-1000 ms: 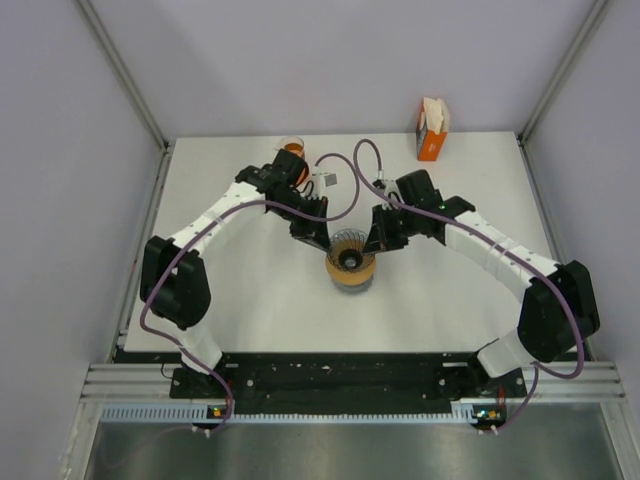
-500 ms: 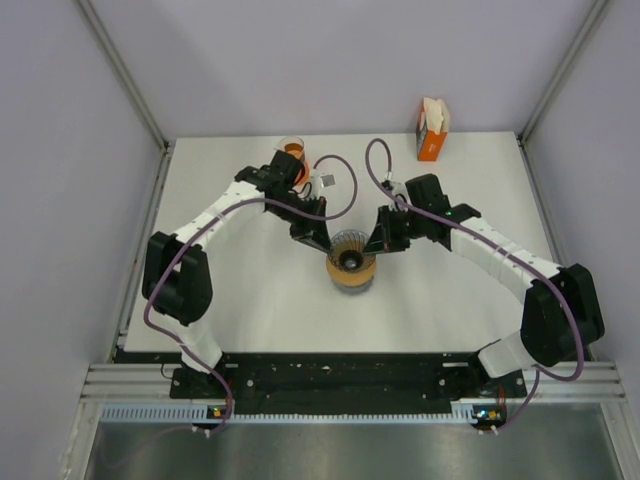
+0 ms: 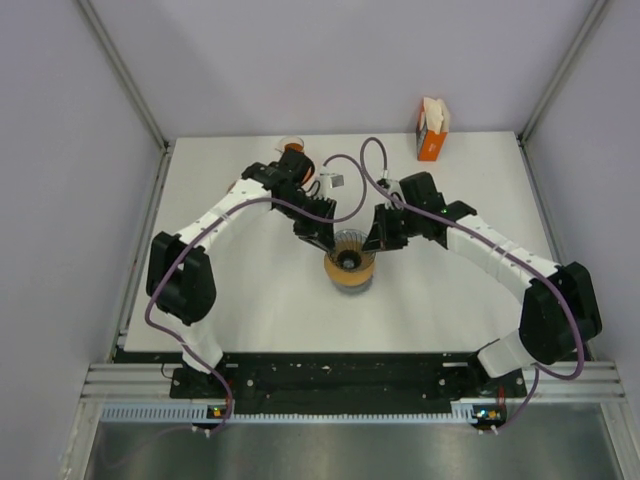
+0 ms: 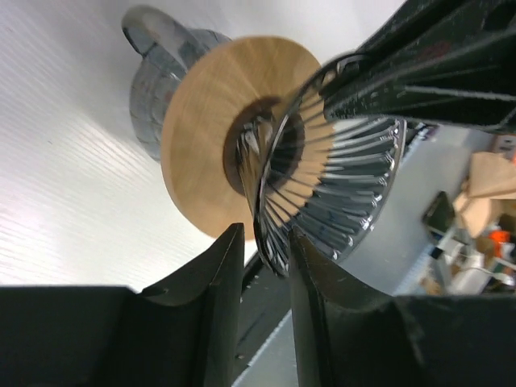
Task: Place the coffee filter in the dripper
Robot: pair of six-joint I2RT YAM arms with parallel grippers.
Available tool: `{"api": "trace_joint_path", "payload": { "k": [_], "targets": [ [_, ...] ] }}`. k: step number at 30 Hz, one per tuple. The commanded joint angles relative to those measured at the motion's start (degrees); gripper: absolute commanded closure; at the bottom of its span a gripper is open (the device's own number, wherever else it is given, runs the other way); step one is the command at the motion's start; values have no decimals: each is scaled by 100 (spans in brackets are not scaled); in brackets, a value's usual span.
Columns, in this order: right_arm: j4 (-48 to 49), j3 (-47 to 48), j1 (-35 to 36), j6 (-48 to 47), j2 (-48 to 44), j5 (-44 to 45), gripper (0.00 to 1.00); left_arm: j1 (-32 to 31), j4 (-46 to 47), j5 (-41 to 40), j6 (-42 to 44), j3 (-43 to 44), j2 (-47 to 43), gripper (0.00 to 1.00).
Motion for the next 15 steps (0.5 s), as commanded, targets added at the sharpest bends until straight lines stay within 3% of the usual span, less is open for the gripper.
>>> {"api": "trace_joint_path", "payload": {
  "k": [1, 9, 15],
  "targets": [
    [-347, 201, 183, -254, 215, 393, 100, -139, -109, -874, 595, 592, 170, 62],
    [-488, 552, 262, -263, 101, 350, 98, 28, -267, -830, 621, 1032, 73, 50],
    [-672, 930, 253, -350, -14, 306, 59, 28, -399, -865, 832, 1331, -6, 42]
  ]
}}
